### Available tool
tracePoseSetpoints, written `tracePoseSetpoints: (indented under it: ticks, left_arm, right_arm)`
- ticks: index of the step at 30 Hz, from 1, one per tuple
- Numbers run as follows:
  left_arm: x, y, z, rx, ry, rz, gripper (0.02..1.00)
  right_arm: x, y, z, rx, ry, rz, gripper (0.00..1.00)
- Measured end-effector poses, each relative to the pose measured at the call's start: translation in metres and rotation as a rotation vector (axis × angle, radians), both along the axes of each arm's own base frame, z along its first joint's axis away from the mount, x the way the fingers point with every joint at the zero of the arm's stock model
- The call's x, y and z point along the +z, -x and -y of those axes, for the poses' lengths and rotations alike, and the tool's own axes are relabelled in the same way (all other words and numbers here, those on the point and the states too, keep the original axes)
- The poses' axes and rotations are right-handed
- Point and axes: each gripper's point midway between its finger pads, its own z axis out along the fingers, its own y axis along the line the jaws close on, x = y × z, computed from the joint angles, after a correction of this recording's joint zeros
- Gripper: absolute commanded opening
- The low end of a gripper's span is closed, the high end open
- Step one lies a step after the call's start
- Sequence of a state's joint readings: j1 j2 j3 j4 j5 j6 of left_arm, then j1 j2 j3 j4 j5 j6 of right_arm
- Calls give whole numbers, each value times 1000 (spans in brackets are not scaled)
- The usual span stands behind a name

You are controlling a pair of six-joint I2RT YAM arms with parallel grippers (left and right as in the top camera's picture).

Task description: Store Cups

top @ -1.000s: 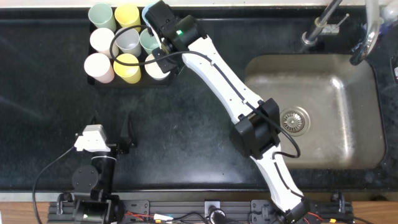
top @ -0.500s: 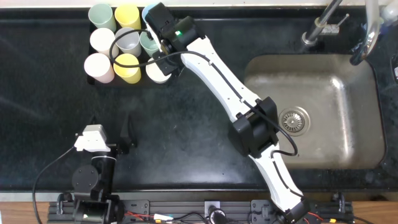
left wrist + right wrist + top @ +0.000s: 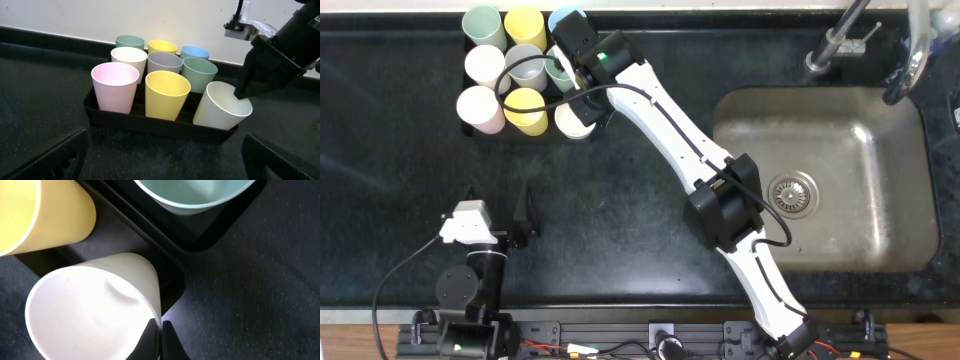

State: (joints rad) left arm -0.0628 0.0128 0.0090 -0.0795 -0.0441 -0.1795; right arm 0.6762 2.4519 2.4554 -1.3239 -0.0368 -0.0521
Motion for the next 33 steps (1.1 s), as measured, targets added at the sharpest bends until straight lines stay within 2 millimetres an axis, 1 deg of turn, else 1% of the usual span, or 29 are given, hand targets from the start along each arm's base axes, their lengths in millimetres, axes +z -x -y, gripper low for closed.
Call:
tracePoseSetpoints:
  ticks: [1,2,9,13,16,18,20,21,23,25,26,27,29,30,31,33]
  left_arm:
    - [0,0,0,0,0,0,1000]
    - [0,0,0,0,0,0,1000]
    - [0,0,0,0,0,0,1000]
    - [0,0,0,0,0,0,1000]
    - [0,0,0,0,0,0,1000]
    - [0,0,0,0,0,0,1000]
    - [0,0,0,0,0,0,1000]
    - [0,0,0,0,0,0,998]
    - [0,0,0,0,0,0,1000]
    - [0,0,0,0,0,0,1000]
    - [0,0,0,0,0,0,1000]
    - [0,0,0,0,0,0,1000]
    - [0,0,0,0,0,0,1000]
    - [0,0,0,0,0,0,1000]
    - [0,0,0,0,0,0,1000]
    - [0,0,0,0,0,0,1000]
  right_arm:
    - [0,-1,-1,-1,-3,3,656]
    - [0,-1,-1,2,-3,6,1000]
    - [1,-2,-2,12,-5,13,998]
    - [4,1,1,15,6,1,998]
    - [17,2,5,10,4,6,996]
    - [33,0,11,-1,1,23,998]
    - [52,-2,23,-26,-6,43,998]
    - [66,-4,31,-49,-16,60,998]
    - [100,-10,54,-113,-48,102,996]
    - [138,-13,84,-194,-84,150,998]
    - [158,-13,101,-237,-103,173,998]
    - [181,-10,124,-291,-123,198,998]
    - [214,2,167,-383,-137,225,998]
    - [229,10,193,-436,-134,241,998]
    - [241,17,213,-483,-132,259,996]
    - [263,26,246,-562,-130,317,998]
